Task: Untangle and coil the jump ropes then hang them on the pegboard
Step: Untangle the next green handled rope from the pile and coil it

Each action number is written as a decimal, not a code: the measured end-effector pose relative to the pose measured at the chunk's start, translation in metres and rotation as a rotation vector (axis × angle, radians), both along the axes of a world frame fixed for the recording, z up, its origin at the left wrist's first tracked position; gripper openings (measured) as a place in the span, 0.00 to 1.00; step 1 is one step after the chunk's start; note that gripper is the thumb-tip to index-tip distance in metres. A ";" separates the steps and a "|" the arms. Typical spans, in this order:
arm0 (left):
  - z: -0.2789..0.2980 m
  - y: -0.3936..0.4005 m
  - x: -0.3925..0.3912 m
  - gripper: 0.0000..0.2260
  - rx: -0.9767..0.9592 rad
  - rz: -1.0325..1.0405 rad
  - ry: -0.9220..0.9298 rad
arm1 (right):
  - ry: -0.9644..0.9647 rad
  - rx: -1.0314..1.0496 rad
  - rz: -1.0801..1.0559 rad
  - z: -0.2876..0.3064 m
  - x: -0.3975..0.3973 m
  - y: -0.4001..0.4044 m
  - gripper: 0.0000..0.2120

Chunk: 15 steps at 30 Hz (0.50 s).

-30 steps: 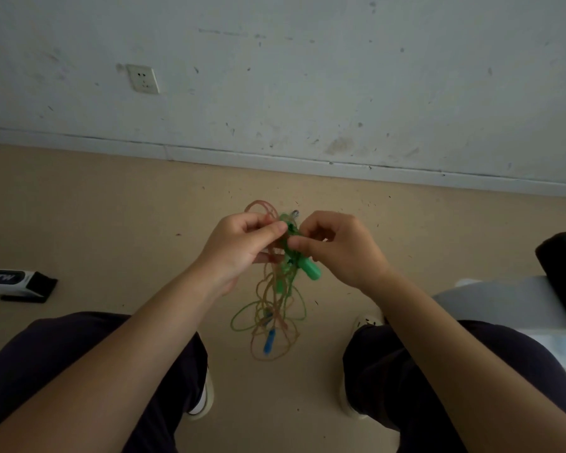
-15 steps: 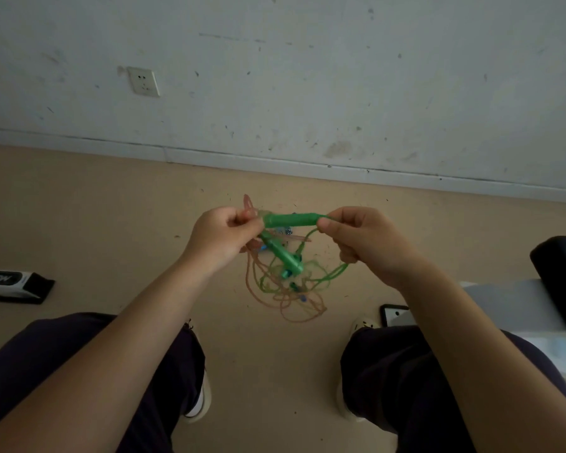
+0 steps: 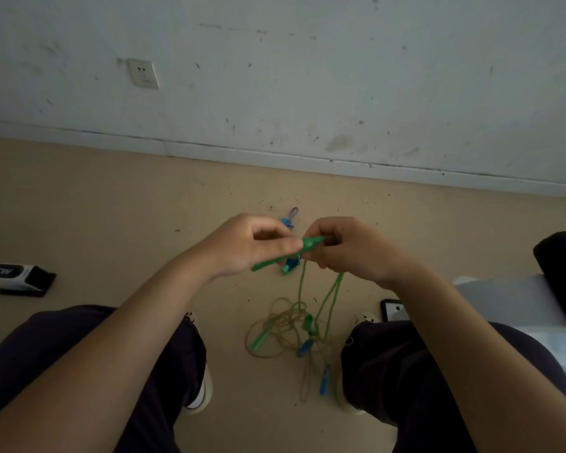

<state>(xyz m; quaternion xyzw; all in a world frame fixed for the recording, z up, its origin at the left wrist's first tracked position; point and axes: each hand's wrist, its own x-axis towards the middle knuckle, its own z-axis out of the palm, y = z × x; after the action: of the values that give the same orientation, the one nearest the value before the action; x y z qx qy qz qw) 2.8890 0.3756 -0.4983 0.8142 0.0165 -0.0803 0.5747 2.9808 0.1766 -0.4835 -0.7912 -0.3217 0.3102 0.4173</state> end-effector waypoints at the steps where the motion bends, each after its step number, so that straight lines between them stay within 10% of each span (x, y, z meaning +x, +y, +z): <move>1: -0.001 -0.003 0.000 0.18 -0.016 -0.036 0.045 | 0.015 -0.003 0.016 0.000 -0.002 0.001 0.01; 8: -0.003 -0.007 0.000 0.10 0.010 -0.065 0.113 | 0.281 0.229 0.012 0.005 0.004 -0.001 0.11; 15: -0.005 -0.002 0.002 0.09 0.102 -0.047 0.151 | 0.019 0.164 0.027 -0.005 0.003 0.002 0.10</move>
<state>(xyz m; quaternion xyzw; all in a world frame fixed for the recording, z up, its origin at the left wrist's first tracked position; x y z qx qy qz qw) 2.8907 0.3731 -0.5032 0.8342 0.0449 -0.1541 0.5275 2.9835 0.1784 -0.4884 -0.7470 -0.3527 0.2961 0.4796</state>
